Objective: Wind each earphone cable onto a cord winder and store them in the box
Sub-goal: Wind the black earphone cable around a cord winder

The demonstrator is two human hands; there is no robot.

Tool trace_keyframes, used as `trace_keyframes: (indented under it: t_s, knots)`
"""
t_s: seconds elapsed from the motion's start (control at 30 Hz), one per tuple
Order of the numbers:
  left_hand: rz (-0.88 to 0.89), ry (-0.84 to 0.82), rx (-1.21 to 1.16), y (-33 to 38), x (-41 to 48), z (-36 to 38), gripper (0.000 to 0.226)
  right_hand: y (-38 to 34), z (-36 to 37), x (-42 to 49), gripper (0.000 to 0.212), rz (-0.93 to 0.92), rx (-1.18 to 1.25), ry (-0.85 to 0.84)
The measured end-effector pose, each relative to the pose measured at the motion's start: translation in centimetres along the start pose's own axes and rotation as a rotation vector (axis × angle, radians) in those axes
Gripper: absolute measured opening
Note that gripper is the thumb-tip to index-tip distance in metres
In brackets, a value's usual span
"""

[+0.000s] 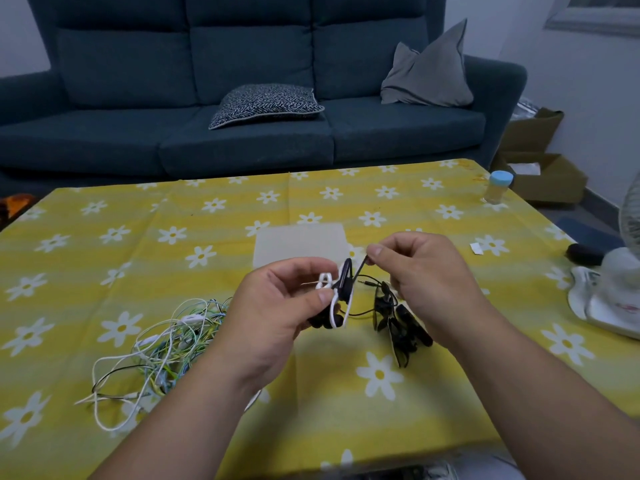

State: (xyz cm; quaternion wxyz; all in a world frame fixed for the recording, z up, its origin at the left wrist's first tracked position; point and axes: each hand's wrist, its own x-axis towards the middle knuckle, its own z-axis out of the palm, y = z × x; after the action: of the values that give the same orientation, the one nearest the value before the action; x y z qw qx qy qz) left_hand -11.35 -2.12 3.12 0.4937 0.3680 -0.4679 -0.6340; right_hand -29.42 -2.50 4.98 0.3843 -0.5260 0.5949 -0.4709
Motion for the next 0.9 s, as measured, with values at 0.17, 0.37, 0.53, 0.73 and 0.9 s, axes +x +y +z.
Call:
trace_keyframes:
  t_s: [0.17,0.37,0.53,0.73,0.9]
  knots:
    - [-0.055,-0.035,-0.045,0.1,-0.3,-0.2,0.027,0.4,0.2,0.2,0.023,-0.011,-0.006,0.031]
    - [-0.106,-0.029,-0.048,0.3,-0.3,-0.1,0.032,0.5,0.6,0.3,0.023,-0.059,0.021,0.082]
    - [-0.110,-0.035,-0.042,0.2,-0.6,0.4,0.031,0.5,1.0,0.4,0.023,-0.140,-0.019,0.109]
    - [-0.037,0.022,-0.063,-0.2,-0.3,0.2,0.025,1.2,1.8,0.5,0.028,-0.039,-0.016,0.096]
    - [0.015,0.064,-0.051,-0.6,-0.4,0.2,0.030,1.5,2.7,0.4,0.038,0.139,0.073,-0.056]
